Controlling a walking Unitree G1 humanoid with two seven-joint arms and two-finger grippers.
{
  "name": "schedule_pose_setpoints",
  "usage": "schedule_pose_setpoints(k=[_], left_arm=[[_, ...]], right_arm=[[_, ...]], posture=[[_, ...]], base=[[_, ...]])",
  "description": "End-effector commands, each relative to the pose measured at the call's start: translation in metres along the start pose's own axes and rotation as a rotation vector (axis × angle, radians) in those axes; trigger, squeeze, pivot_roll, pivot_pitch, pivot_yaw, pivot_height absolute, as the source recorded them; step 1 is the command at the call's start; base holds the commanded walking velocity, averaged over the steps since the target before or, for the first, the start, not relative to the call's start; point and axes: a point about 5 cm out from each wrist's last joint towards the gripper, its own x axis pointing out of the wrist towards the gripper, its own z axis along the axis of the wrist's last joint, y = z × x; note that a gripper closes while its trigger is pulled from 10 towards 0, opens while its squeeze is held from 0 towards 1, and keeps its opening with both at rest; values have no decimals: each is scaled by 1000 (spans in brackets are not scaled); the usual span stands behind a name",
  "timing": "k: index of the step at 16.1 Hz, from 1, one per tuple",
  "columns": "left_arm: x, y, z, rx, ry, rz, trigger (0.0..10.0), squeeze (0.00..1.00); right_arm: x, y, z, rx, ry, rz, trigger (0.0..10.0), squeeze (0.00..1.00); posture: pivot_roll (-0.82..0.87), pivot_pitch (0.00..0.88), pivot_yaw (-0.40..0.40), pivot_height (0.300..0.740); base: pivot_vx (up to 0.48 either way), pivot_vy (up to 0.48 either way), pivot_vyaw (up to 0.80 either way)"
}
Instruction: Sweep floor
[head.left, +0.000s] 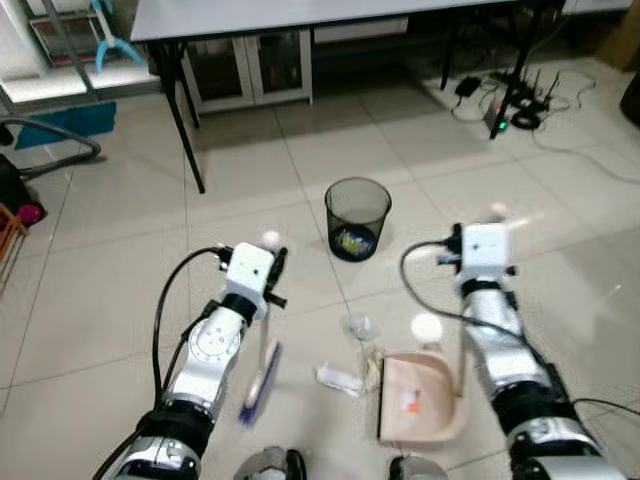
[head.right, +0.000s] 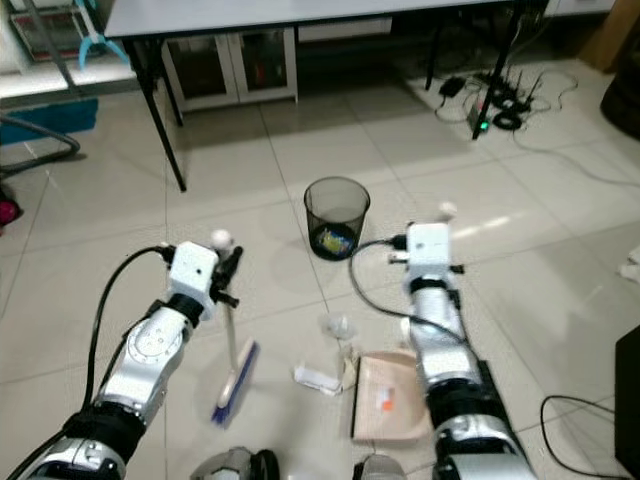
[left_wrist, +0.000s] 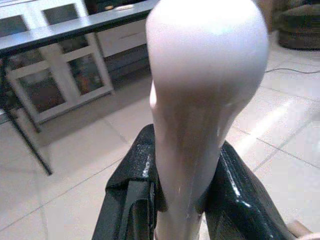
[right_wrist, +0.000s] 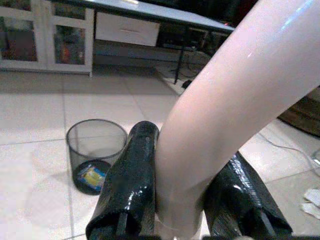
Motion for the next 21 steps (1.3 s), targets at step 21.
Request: schedule_pose_setpoints(k=[21], left_arm=[[17, -16, 53, -163, -257, -391, 10000, 0]], right_arm=[[5, 8, 6, 10, -68, -49, 10000, 0]], posture=[[45, 152, 89, 740]], base=[[0, 0, 0]])
